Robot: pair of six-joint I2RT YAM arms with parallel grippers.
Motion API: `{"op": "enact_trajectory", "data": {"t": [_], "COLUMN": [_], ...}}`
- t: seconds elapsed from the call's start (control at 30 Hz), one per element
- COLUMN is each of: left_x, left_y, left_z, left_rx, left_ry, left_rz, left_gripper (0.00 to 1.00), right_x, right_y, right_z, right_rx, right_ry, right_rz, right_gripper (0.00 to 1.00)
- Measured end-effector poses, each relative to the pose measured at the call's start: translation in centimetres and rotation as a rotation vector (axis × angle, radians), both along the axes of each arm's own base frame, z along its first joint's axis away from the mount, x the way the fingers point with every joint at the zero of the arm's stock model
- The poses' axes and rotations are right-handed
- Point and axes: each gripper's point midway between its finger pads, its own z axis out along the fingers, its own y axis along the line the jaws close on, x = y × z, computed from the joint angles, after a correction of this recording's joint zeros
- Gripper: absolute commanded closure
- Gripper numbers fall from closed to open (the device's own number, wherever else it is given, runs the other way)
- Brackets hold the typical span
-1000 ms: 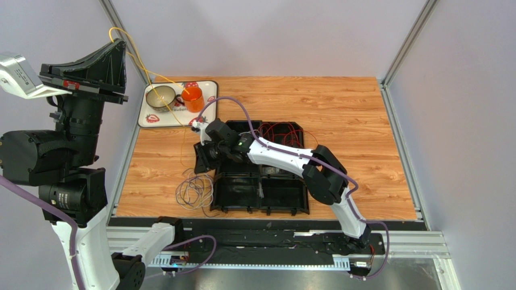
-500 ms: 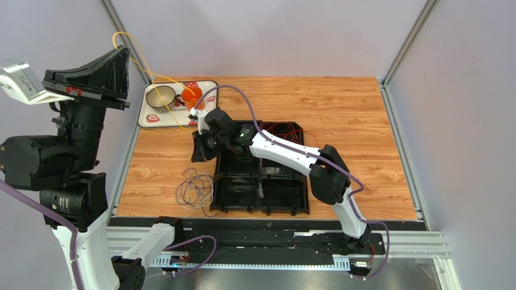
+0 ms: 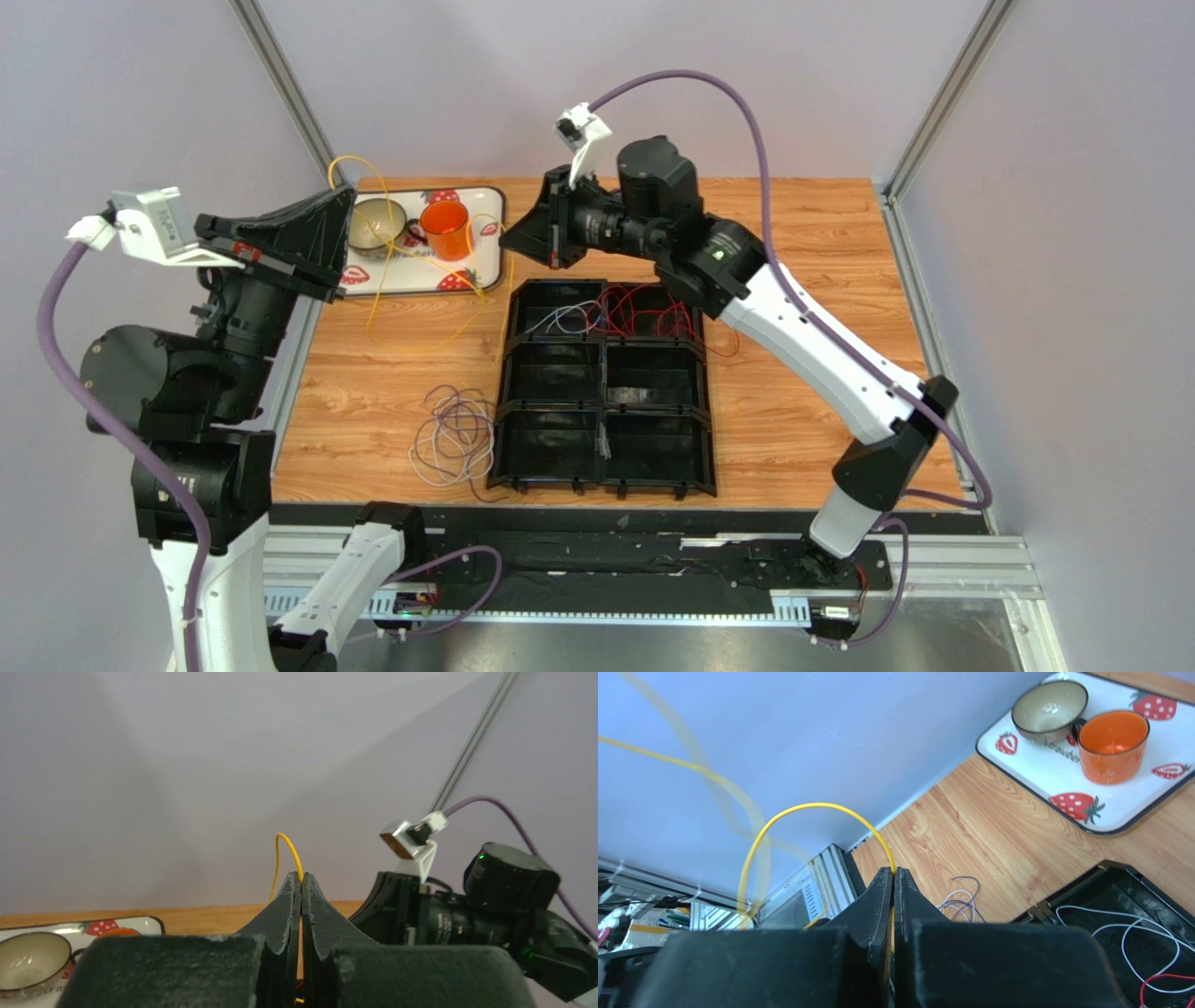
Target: Untangle the cables
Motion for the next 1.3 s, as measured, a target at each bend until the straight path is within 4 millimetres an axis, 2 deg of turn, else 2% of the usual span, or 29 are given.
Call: {"op": "enact_trajectory", "data": {"t": [0.1, 0.17, 0.3, 0.47, 0.6, 0.77, 1.1, 1.3], "left_x": [0.9, 1.3, 2.3, 4.0, 5.1, 5.8, 5.8, 7.1], "left_y": [-0.4, -0.6, -1.2, -2.1, -3.2, -4.4, -9.1, -10.3], "left_z": [-1.6, -2.6, -5.4, -10.2, -14.4, -17.8, -20.5, -23.8], "left_rx": [0.004, -0.001, -0.007, -0.023, -0.042, -0.054, -0.014, 0.005], "left_ry": [0.048, 0.078, 0.147, 0.266, 0.36, 0.433, 0.483, 0.558], "left_rz": [-0.021, -0.03, -0.057, -0.098, -0.161, -0.217, -0.345, -0.334], "left_gripper": [1.0, 1.0, 1.0, 1.0, 1.0, 1.0, 1.0, 1.0], "right_x": [-1.1, -1.4, -1.0, 0.3, 1.1, 0.3, 0.7, 1.6], "right_y": [-1.4, -2.0, -3.1, -4.9, -5.9, -5.9, -6.2, -6.0], "right_z": [2.7, 3.6, 4.5, 6.2, 6.3, 5.1, -2.8, -4.9], "right_rx": [0.049, 0.068, 0.108, 0.198, 0.214, 0.179, 0.028, -0.017], "right_ry": [-0.021, -0.023, 0.034, 0.2, 0.248, 0.272, 0.363, 0.365], "right_rz": [-0.004, -0.007, -0.018, 0.01, -0.005, 0.004, -0.047, -0.05], "right_gripper": [1.0, 1.0, 1.0, 1.0, 1.0, 1.0, 1.0, 1.0]}}
